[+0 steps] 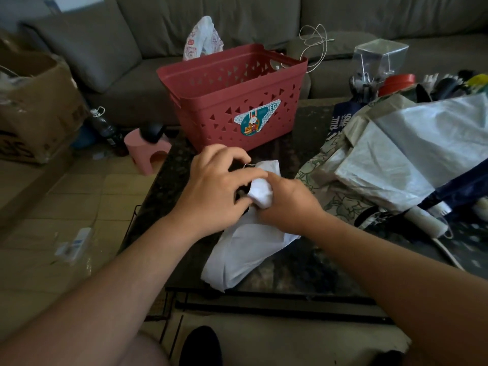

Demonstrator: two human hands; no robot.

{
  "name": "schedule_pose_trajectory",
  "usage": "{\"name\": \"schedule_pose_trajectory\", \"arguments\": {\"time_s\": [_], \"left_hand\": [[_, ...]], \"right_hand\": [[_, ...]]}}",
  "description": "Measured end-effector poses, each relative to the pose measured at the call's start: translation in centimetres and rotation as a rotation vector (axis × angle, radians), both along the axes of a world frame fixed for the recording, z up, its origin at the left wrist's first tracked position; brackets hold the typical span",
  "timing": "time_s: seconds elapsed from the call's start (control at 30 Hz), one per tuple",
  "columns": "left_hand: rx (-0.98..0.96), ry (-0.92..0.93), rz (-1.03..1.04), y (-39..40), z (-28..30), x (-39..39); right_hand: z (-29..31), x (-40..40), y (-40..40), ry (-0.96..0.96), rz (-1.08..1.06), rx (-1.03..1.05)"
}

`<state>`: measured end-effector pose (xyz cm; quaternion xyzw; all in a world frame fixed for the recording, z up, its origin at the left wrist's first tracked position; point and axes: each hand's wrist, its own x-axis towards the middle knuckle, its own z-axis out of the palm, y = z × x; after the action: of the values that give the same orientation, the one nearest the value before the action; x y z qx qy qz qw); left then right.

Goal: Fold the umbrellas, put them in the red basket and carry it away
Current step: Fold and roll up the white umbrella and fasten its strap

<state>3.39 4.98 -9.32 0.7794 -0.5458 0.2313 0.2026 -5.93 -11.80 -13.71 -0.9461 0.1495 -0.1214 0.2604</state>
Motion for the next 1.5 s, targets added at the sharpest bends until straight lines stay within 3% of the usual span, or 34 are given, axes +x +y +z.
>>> {"name": "schedule_pose_trajectory", "arguments": {"time_s": [0.1,0.2,0.27,0.33,0.4,0.47,0.63,0.7,0.77,0.83,0.9,1.0,1.1,1.17,1.37,1.43,1.5], "left_hand": [[-0.286,-0.018,0.039,0.6,1.6,-0.4],[-0.395,0.064,0.153,1.7,2.5,1.1],[-0.445,0.229,0.218,2.3,2.6,2.5],[-0.541,0.530,0.238,2.6,2.3,3.0],[-0.579,0.736,0.233,2.7,1.5,2.8],[-0.476,0.697,0.179,2.6,0.4,2.2],[-0.310,0.038,-0.232,1.1,-0.8,-1.9],[-0.173,0.009,-0.280,0.1,-1.6,-4.5],[0.032,0.235,-0.068,-0.8,-2.1,-6.0],[0.054,0.644,0.150,-1.5,-2.2,-5.4],[-0.164,1.058,0.264,-1.9,-2.0,-3.9],[-0.521,1.593,0.249,-2.6,-1.6,-2.2],[-0.493,1.909,0.170,-1.9,-1.0,-0.6],[-0.478,2.012,0.101,-1.2,-0.8,0.4],[-0.659,1.883,0.052,-0.1,-1.7,3.1],[-0.701,1.851,0.035,0.8,-1.6,4.4],[-0.710,1.829,0.061,1.9,-1.9,5.5]], "right_hand": [[1.4,-0.4,-0.9,-0.069,-0.126,0.271],[2.1,-0.6,-1.3,-0.241,-0.249,0.821],[2.5,-0.7,-1.4,-0.343,-0.254,1.250],[2.7,-0.8,-1.5,-0.383,-0.250,1.574],[2.4,-0.7,-1.6,-0.404,-0.255,1.712],[2.0,-0.4,-1.7,-0.430,-0.263,1.754],[1.9,-0.1,-1.6,-0.448,-0.303,1.754],[1.8,-0.2,-1.1,-0.446,-0.310,1.719],[1.9,-0.2,-0.8,-0.436,-0.317,1.722],[2.1,-0.2,-0.8,-0.440,-0.302,1.763],[2.4,-0.2,-0.8,-0.440,-0.266,1.791],[2.8,-0.4,0.2,-0.365,-0.176,1.801],[2.6,-0.5,1.0,-0.233,-0.113,1.889],[2.7,-0.3,1.0,-0.119,-0.103,1.819],[4.0,-1.6,-0.6,0.233,-0.125,1.140],[4.8,-2.8,-1.1,0.257,-0.016,0.945],[5.4,-4.0,-1.6,0.126,0.102,0.678]]}}
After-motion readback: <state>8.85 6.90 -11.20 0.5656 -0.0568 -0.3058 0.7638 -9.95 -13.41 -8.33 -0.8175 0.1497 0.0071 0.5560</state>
